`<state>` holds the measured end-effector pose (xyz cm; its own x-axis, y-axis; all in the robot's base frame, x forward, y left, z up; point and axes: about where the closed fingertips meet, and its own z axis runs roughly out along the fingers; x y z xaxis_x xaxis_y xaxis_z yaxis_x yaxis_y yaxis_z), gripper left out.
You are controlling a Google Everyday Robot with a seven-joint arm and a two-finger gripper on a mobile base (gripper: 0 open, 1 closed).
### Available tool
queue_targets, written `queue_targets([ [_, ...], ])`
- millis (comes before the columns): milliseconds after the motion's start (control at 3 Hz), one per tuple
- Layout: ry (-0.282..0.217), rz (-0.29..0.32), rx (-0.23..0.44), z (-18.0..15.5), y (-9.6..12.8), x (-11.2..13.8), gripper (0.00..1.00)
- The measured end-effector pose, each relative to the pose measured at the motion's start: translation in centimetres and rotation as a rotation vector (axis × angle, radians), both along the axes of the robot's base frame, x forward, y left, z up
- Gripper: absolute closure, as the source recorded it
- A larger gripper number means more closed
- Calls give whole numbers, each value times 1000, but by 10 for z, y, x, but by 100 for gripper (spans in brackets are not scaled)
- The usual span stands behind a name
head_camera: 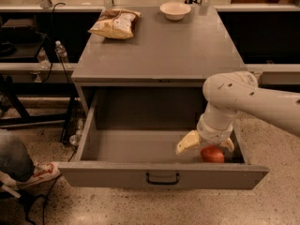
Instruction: Pick apple from top drawer and place on counter
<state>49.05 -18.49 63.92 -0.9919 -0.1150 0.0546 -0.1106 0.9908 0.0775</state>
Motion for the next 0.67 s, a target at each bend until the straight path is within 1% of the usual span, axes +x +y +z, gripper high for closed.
queue_targets([
  [333, 19, -16, 11, -8, -4, -5, 16],
  [667, 23, -21, 36, -12, -6, -8, 46],
])
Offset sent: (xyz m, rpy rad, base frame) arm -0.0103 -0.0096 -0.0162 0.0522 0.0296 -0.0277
